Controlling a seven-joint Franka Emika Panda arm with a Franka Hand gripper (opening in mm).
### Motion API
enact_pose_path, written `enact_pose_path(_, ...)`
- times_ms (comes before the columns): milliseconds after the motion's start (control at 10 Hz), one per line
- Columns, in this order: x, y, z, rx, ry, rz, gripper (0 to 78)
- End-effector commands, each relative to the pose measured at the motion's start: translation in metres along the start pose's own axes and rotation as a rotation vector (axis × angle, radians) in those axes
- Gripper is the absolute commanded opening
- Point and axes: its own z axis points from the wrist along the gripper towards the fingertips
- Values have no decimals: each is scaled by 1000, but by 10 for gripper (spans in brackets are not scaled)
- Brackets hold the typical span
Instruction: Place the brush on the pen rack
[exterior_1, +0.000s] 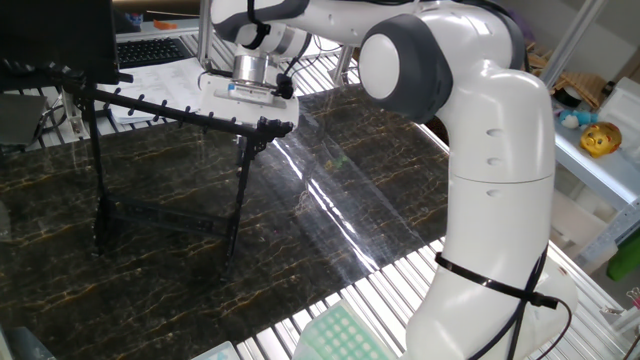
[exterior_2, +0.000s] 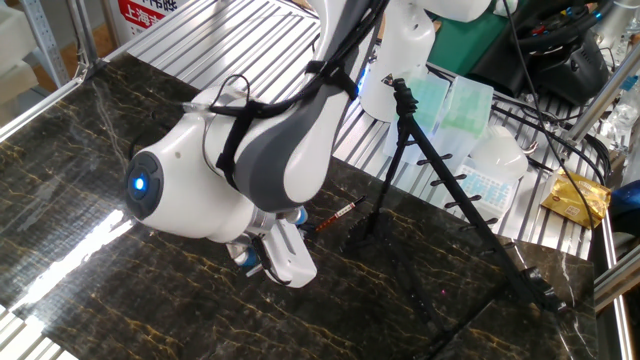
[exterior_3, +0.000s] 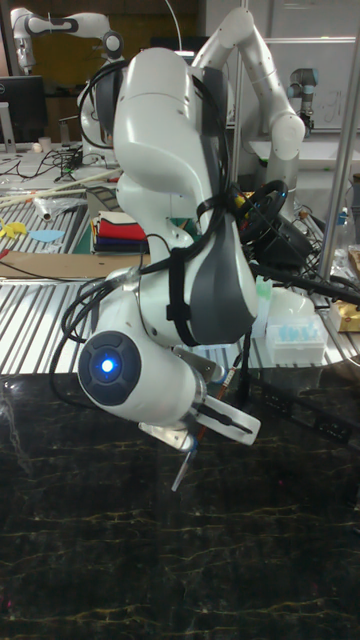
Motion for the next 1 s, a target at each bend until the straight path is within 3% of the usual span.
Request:
enact_pose_path(100, 4, -2, 0, -19, 16, 3, 20)
enact_pose_path(400, 6, -1, 0, -61, 58, 12, 20)
enact_pose_path(700, 9, 0, 1, -74, 75, 34, 20)
enact_pose_path(900, 11, 0, 2, -105, 115, 59, 20)
enact_pose_path(1000, 11, 0, 2, -103, 121, 60, 20)
